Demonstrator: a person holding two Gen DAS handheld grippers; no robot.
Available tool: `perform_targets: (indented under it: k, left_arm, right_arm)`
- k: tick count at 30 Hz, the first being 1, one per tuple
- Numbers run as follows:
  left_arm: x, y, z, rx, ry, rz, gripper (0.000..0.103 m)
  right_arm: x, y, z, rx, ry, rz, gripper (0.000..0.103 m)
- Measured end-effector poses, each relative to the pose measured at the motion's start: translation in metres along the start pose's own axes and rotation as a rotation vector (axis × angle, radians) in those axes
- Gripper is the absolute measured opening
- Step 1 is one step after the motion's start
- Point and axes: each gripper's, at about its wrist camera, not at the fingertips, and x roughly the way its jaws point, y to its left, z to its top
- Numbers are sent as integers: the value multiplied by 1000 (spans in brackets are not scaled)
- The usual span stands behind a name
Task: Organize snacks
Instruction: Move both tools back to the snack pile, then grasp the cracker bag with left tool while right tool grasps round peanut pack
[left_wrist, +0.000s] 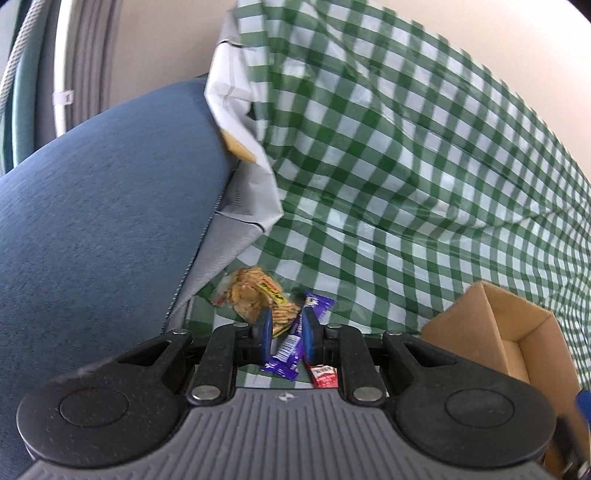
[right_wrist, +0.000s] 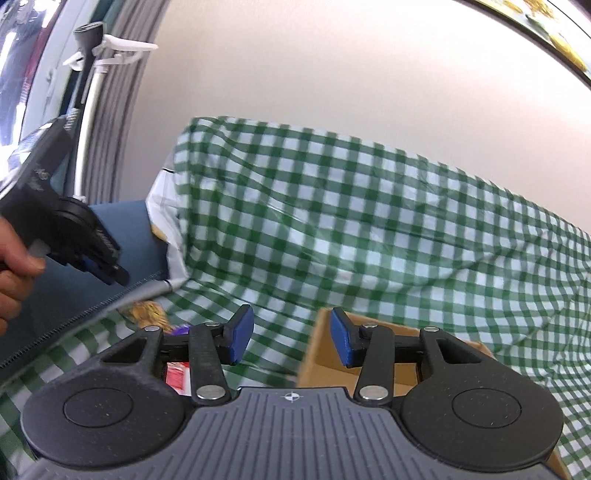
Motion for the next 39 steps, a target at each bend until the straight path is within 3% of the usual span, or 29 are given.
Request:
perform_targets:
  k: [4,8,11,16,21,23,25,31,39]
  left_arm:
    - [3,10,2,-46,15,13,18]
    - [9,14,4,-65,30,24,18]
    - [16,16,5,-86,46,22,18]
    - [28,22,5,-153,80,-14,18]
    - [51,25,7,-207,124,-58,22]
    - [63,28,9,-235,134,-67,37]
    - [76,32,10,-269,145,-63,46]
    - [110,39,13,-332,178,-52,49]
    - [138,38,17,-316,189,-31,51]
  right_arm:
    - [10,31,-3,17,25,83,49]
    - [31,68,-20,-9,122,227,69]
    - [49,93,-36,-46,212,295,77]
    - [74,109,-51,-28,296,332,88]
    - [98,115,-60,24,362,352,89]
    - [104,115,-62,41,382,370,91]
    - [108,114,-63,59,386,384,93]
    - [117,119,-68,53,428,437,93]
    - [123,122,-76,28,469,468,91]
